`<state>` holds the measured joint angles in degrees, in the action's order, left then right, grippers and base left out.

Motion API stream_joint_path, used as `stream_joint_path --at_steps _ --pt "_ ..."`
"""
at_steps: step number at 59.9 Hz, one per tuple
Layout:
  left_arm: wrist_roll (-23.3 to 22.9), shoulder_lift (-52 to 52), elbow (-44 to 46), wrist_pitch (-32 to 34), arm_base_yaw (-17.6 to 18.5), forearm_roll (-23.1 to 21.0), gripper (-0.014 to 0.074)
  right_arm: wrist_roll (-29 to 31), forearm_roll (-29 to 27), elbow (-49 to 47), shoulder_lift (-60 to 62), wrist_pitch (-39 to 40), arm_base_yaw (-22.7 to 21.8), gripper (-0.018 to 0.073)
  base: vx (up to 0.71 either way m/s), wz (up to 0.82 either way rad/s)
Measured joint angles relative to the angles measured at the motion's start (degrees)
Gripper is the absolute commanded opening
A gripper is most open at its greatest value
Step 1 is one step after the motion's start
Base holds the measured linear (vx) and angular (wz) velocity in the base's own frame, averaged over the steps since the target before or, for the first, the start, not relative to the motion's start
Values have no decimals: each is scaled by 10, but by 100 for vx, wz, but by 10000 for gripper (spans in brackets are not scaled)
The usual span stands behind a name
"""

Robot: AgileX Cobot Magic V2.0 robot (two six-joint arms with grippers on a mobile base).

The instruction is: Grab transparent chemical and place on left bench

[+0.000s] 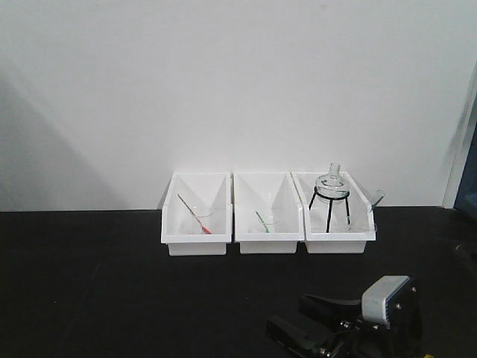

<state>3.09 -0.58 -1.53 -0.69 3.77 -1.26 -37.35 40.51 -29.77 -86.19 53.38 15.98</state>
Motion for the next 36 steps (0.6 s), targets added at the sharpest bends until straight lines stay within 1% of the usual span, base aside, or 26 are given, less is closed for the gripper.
stream_joint_path --at_steps 4,8,12,19,24,27,32,36 --pt "0 0 0 0 0 0 -3 22 -26 0 16 -19 0 373 0 0" --pt "0 0 0 0 0 0 -3 36 -55 0 44 -64 0 293 0 0" --pt "0 0 0 0 0 0 -3 42 -72 0 86 -143 0 190 0 0" --pt "0 0 0 0 0 0 -3 44 -79 0 175 -295 0 -12 0 0" --pt "0 0 0 0 0 0 -3 44 -83 0 247 -421 0 -10 0 0" --pt "0 0 0 0 0 0 -3 42 -86 0 296 -483 0 -10 0 0" --pt "0 0 0 0 0 0 -3 42 -91 0 358 -573 0 -9 0 0" --pt "0 0 0 0 0 0 -3 42 -94 0 405 -630 0 -8 0 0"
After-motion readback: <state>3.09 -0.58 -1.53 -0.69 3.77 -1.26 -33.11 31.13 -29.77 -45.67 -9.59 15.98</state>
